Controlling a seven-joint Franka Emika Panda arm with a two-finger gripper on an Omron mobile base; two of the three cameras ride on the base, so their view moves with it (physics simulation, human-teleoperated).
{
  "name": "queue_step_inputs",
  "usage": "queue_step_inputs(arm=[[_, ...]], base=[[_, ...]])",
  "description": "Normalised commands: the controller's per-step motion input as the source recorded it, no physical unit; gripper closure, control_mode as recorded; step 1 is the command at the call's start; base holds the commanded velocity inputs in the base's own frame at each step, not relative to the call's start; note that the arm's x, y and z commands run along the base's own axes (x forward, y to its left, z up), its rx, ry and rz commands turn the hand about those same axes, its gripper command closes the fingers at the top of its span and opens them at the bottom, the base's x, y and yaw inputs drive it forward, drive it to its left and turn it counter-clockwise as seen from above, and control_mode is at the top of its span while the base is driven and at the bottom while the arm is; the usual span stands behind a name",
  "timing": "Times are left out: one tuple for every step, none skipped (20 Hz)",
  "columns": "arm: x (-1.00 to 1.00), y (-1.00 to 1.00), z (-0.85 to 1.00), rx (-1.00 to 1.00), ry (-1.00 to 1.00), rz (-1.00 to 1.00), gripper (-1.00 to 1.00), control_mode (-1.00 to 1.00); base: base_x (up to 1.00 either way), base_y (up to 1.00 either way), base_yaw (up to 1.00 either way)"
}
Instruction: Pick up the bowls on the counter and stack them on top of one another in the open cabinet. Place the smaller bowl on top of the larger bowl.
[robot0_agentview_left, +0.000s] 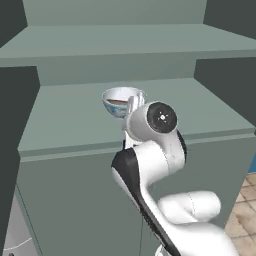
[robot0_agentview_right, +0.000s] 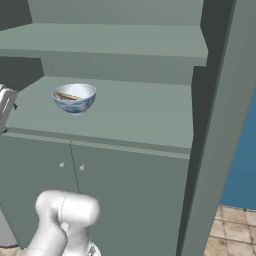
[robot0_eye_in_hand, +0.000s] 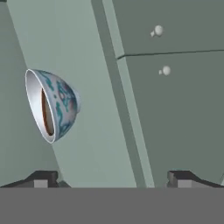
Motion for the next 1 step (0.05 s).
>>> queue_step_inputs(arm=[[-0.81,0.00,0.00,0.00,-0.02,0.00,-1.00,-1.00]], base=[[0.00,0.00,0.00]])
